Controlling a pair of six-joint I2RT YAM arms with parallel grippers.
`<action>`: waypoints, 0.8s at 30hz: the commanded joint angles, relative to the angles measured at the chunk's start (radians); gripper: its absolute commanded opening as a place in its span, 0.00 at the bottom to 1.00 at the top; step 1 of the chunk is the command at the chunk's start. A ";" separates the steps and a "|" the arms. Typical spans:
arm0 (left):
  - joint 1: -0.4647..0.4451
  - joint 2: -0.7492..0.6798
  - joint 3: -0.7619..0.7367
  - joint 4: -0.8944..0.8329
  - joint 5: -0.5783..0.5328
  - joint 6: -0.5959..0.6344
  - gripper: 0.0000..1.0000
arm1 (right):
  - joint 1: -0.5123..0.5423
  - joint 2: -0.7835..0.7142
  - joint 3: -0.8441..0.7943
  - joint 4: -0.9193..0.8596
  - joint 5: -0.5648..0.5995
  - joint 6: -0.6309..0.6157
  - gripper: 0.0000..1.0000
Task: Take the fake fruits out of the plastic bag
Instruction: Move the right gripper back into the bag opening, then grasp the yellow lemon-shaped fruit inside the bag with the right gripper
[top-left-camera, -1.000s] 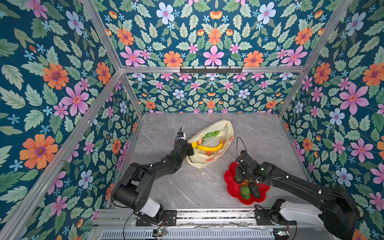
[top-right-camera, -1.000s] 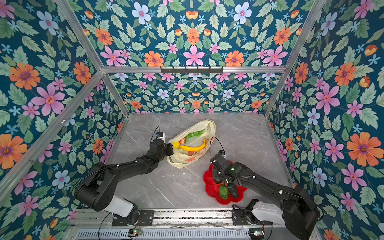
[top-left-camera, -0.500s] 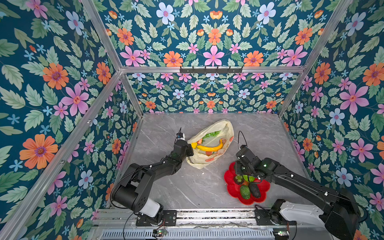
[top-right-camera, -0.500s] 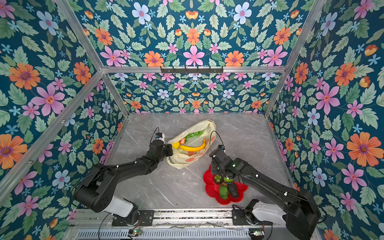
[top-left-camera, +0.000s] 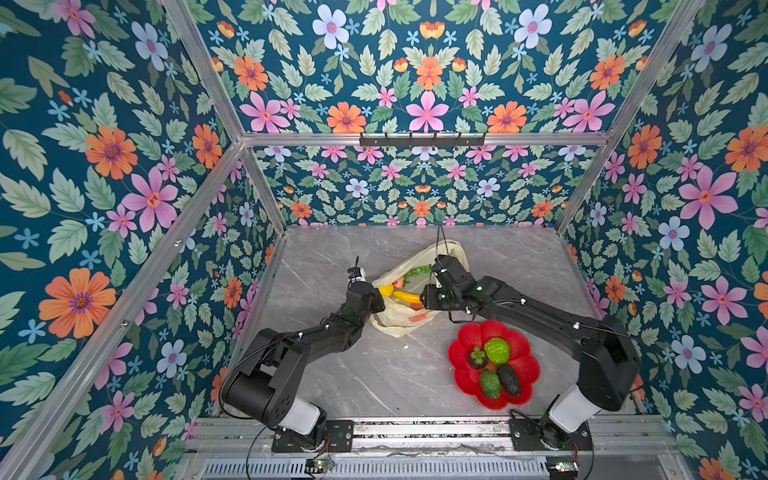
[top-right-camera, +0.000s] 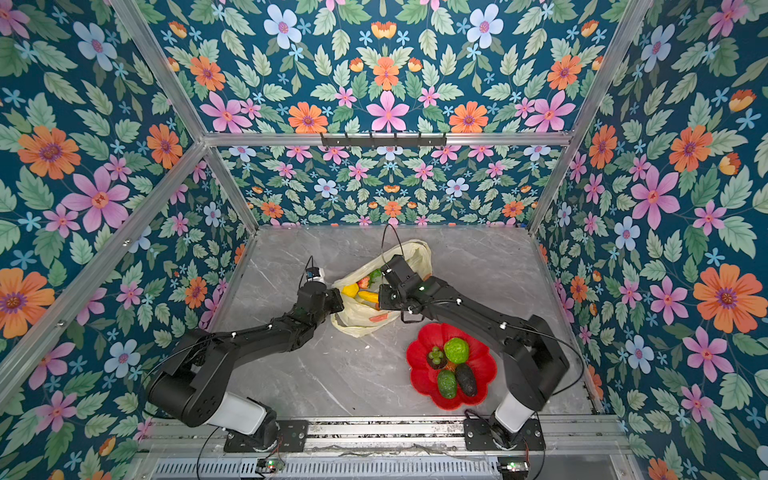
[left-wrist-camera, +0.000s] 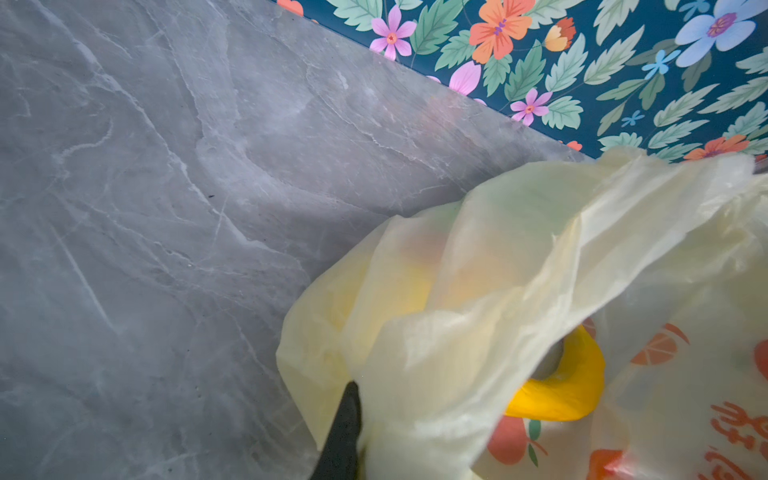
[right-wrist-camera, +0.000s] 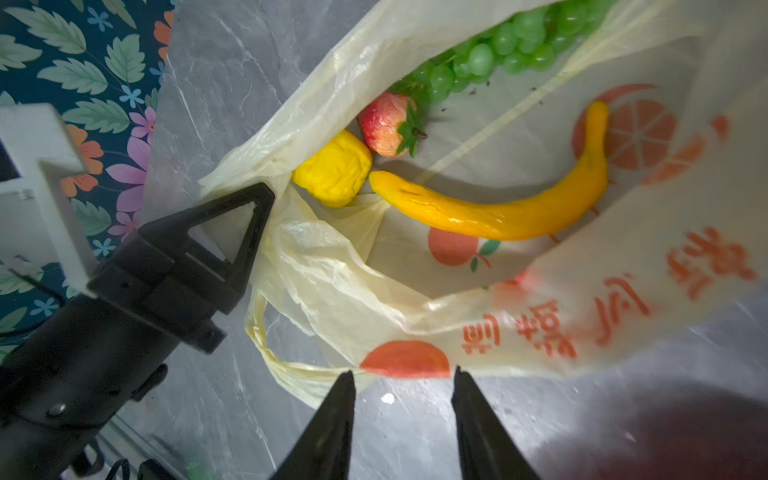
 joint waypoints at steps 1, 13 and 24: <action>0.005 0.003 0.000 0.012 -0.011 -0.015 0.11 | 0.000 0.082 0.079 0.026 -0.048 -0.039 0.41; 0.008 -0.030 -0.032 0.064 0.020 -0.013 0.05 | 0.001 0.323 0.265 0.061 -0.068 -0.058 0.41; 0.005 -0.027 -0.044 0.092 0.031 -0.016 0.00 | 0.003 0.495 0.444 0.066 -0.091 -0.052 0.41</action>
